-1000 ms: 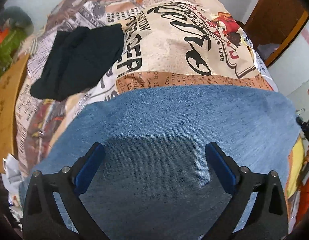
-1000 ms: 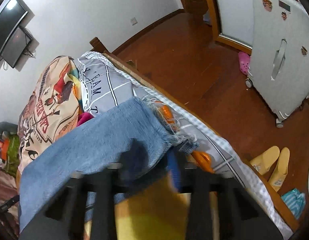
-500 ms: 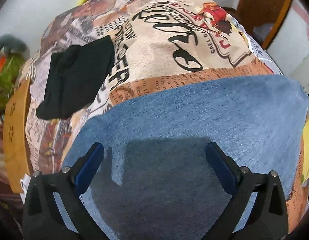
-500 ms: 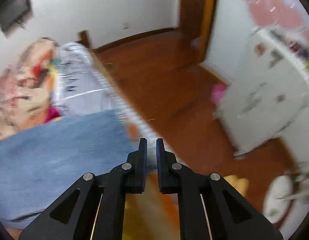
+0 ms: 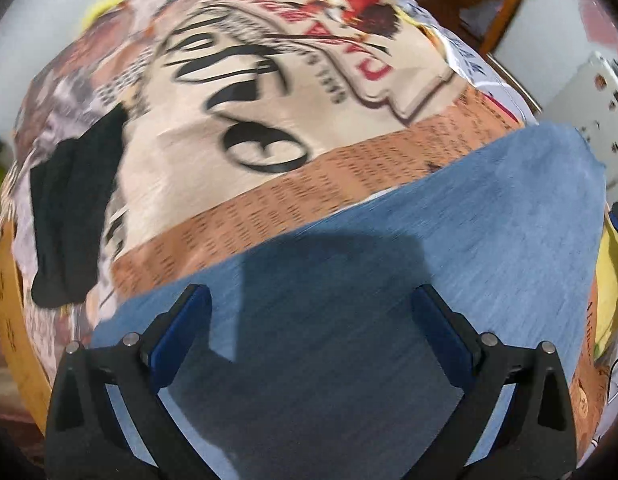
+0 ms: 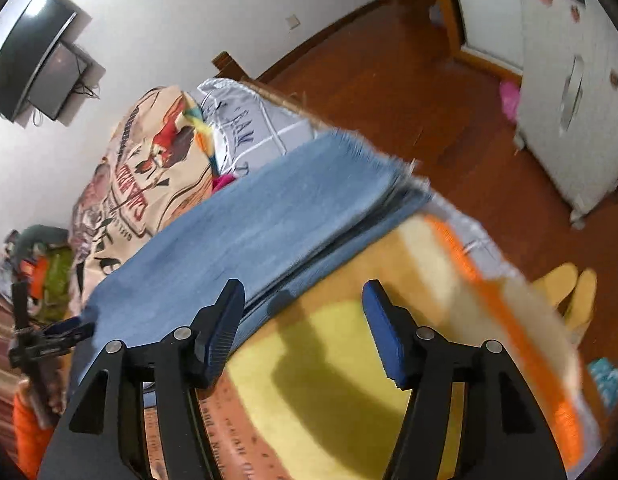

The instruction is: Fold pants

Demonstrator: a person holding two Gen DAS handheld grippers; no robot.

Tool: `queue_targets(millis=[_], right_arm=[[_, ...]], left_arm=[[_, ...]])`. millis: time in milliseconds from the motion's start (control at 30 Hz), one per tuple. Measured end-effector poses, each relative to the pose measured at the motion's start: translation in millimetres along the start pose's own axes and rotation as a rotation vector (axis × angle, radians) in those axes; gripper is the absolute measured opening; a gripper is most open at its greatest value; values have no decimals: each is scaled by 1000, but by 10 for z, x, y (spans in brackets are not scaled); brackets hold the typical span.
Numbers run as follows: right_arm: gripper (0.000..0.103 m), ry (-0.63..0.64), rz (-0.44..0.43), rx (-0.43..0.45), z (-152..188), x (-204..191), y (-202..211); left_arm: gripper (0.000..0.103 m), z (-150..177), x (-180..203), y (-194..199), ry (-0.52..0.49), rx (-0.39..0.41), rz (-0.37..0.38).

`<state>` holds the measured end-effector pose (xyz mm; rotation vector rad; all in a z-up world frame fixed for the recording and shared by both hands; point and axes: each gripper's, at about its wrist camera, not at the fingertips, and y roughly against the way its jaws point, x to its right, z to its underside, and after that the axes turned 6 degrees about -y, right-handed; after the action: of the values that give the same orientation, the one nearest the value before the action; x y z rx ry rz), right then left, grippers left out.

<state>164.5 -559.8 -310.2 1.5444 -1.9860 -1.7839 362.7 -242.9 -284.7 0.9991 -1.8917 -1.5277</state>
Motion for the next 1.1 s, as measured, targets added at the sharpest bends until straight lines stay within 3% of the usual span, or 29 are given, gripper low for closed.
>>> queue_targets(millis=[167, 433, 500, 667, 733, 933, 1100], right_arm=[[60, -27, -18, -1, -114, 12, -150], [60, -3, -13, -5, -243, 27, -354], [54, -5, 5, 5, -280, 32, -398], [26, -5, 49, 8, -391, 29, -451], [11, 18, 67, 16, -425, 9, -423], [9, 98, 59, 113, -428, -184, -125], [9, 179, 24, 200, -420, -505, 172]], left_arm=[[103, -192, 101, -136, -18, -34, 54], [103, -320, 229, -250, -11, -29, 74], [103, -353, 251, -277, -9, -21, 82], [103, -398, 269, -265, -5, 1, 79], [103, -392, 274, -182, -8, 25, 40], [103, -339, 242, 312, -29, 171, -105], [103, -186, 218, 720, -57, 265, -148]])
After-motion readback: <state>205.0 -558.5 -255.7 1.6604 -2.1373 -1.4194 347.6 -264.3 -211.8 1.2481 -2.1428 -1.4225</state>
